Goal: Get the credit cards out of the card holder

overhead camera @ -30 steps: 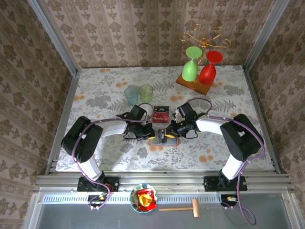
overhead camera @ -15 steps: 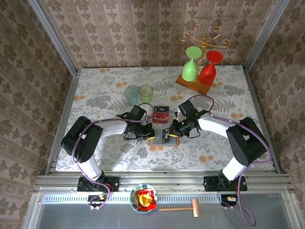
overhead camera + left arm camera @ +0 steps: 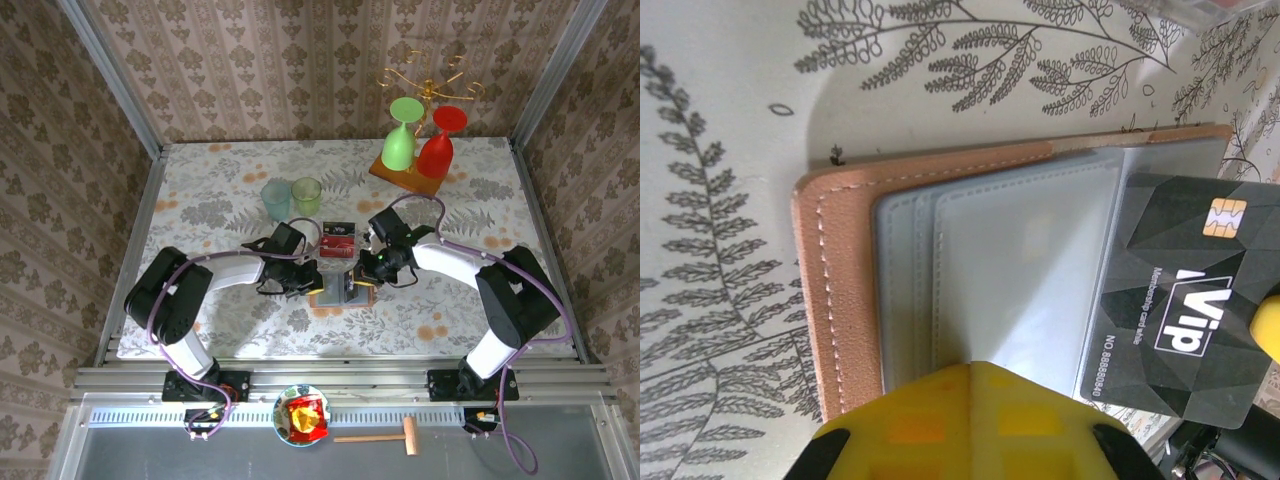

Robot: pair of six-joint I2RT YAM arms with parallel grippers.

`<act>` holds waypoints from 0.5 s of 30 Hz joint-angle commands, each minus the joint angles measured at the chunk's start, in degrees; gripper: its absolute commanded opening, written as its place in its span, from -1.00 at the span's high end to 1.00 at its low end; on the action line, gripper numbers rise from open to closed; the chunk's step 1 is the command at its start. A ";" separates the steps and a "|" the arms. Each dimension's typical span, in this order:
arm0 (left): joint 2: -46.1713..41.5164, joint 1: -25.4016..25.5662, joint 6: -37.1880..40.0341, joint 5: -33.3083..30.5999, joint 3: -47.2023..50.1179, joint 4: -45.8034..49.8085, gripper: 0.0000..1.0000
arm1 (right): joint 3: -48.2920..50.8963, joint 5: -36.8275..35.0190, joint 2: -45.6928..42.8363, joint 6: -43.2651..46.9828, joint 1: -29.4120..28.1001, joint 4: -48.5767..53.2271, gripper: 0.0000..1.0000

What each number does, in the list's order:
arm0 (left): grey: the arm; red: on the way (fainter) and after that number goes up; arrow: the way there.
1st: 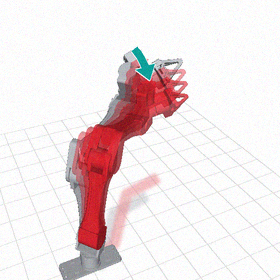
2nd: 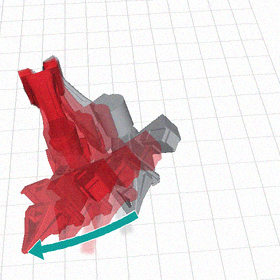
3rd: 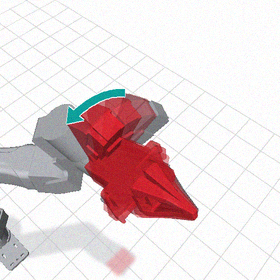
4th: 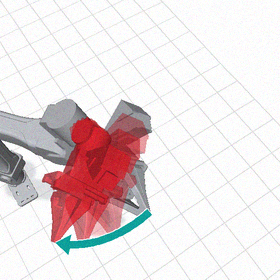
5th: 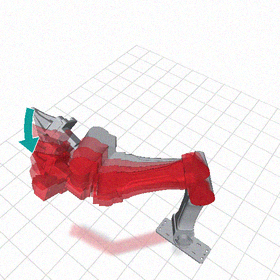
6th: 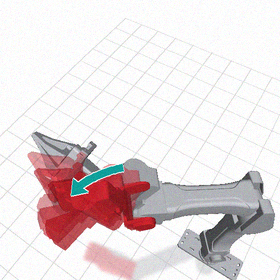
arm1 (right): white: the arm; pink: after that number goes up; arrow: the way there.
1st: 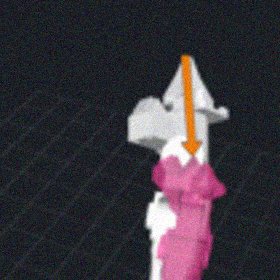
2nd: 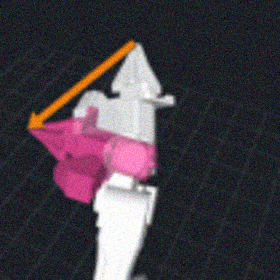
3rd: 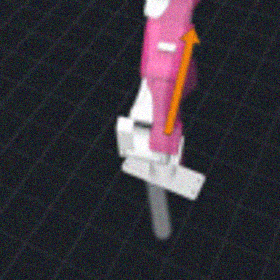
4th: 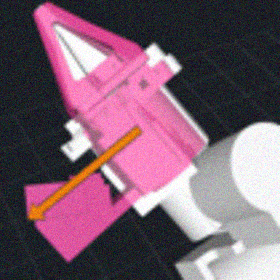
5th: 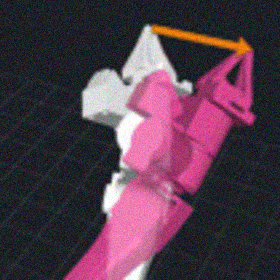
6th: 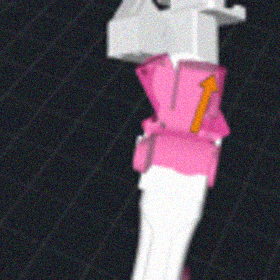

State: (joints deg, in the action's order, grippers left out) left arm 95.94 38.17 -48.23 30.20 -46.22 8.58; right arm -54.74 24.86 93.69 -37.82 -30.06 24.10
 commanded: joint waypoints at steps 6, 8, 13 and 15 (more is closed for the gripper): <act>-2.21 -0.47 -1.43 0.31 0.63 1.23 0.78 | -4.27 -2.97 1.28 0.64 -3.58 3.71 0.78; -2.77 -0.64 -1.26 0.45 0.31 1.65 0.74 | -4.65 -3.26 1.58 0.08 -4.29 3.59 0.75; -4.42 -1.51 -0.63 1.31 -0.14 2.33 0.69 | -5.46 -4.78 1.87 -1.76 -5.57 4.70 0.69; -4.94 -1.91 0.02 1.68 -0.34 2.84 0.69 | -5.61 -5.82 1.77 -2.66 -6.02 5.44 0.69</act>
State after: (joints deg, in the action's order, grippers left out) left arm 92.86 36.95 -49.21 30.48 -46.13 9.26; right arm -58.57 21.82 94.89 -38.79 -35.46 26.52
